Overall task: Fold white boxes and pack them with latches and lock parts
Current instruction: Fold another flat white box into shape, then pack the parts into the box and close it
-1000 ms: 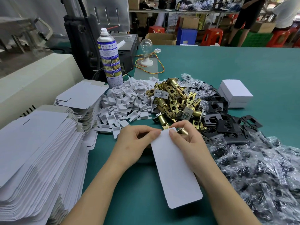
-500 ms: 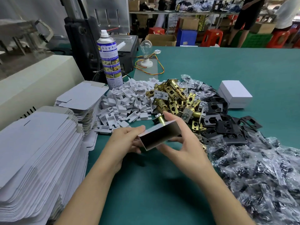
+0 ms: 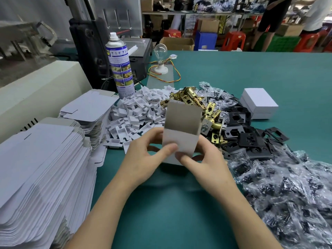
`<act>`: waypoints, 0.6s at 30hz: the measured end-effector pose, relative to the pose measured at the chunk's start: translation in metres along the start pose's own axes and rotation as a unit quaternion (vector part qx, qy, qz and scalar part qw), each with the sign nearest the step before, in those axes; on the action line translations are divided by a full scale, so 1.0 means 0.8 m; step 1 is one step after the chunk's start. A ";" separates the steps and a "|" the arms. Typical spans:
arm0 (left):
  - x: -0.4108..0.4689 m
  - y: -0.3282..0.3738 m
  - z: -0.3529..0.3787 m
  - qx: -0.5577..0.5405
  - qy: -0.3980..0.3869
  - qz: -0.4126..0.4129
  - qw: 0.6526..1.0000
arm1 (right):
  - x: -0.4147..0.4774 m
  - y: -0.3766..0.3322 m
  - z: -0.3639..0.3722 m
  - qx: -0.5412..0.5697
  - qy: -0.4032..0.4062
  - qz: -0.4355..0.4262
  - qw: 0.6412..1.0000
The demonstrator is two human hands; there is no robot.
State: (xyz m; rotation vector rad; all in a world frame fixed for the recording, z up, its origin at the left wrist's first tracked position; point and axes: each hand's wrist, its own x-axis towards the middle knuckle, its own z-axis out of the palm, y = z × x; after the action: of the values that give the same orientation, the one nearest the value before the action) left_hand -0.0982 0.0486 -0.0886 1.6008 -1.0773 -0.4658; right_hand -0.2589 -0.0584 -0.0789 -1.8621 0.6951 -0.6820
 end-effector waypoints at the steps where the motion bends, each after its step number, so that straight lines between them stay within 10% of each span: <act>1: 0.000 -0.001 -0.001 0.015 0.001 -0.003 1.000 | 0.000 0.000 -0.001 -0.021 -0.022 -0.006 1.000; 5: -0.001 -0.002 -0.005 0.030 -0.002 -0.021 0.999 | 0.002 0.002 -0.004 -0.030 -0.077 -0.026 0.996; 13: -0.001 -0.006 -0.008 0.047 -0.052 -0.011 0.998 | 0.010 0.003 -0.019 0.108 0.171 -0.013 0.979; 18: -0.002 -0.004 -0.004 0.026 -0.075 0.011 0.997 | 0.027 -0.021 -0.045 0.017 0.160 0.039 0.986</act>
State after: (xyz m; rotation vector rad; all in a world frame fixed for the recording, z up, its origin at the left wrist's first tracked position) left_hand -0.0954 0.0517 -0.0911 1.6178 -1.2274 -0.5556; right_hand -0.2678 -0.0899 -0.0478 -1.7002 0.9514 -0.9476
